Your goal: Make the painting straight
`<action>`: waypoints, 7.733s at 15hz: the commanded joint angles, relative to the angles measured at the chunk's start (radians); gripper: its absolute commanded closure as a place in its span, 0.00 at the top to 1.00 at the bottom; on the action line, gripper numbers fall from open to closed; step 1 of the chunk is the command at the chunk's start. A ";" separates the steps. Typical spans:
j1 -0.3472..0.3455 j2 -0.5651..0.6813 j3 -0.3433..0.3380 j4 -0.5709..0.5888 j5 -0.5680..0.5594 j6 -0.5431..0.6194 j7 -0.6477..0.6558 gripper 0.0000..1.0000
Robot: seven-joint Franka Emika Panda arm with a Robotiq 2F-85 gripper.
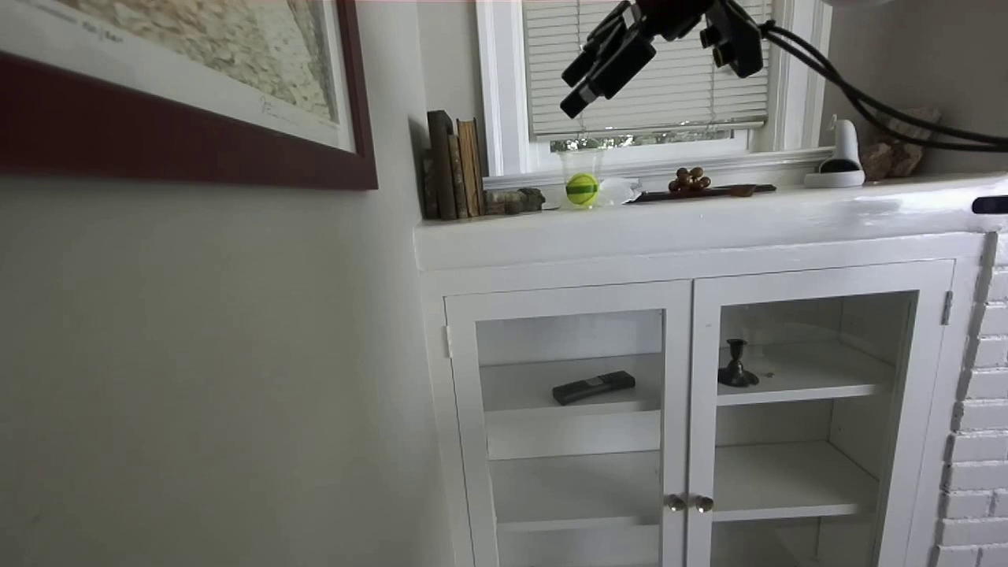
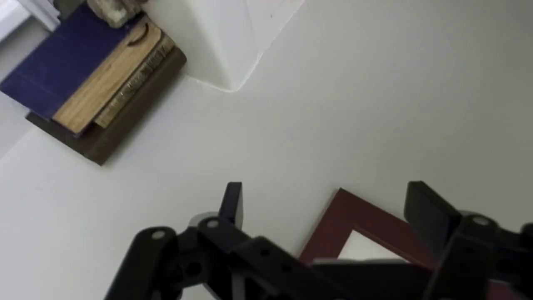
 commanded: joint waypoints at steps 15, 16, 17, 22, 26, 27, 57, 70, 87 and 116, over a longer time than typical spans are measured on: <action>0.697 -0.161 -0.520 0.081 0.010 -0.020 -0.325 1.00; 0.744 -0.168 -0.557 0.099 0.005 -0.022 -0.351 1.00; 0.788 -0.179 -0.592 0.118 -0.001 -0.033 -0.377 1.00; 0.980 -0.240 -0.751 0.214 -0.021 -0.078 -0.495 1.00; 1.081 -0.276 -0.829 0.288 -0.008 -0.129 -0.556 1.00; 1.108 -0.283 -0.849 0.308 -0.003 -0.130 -0.565 1.00; 1.531 -0.414 -1.099 0.678 -0.013 -0.337 -0.591 1.00; 1.567 -0.458 -1.106 0.720 -0.014 -0.386 -0.611 1.00; 1.618 -0.482 -1.123 0.792 -0.014 -0.424 -0.622 1.00; 1.695 -0.490 -1.134 0.887 -0.005 -0.567 -0.616 1.00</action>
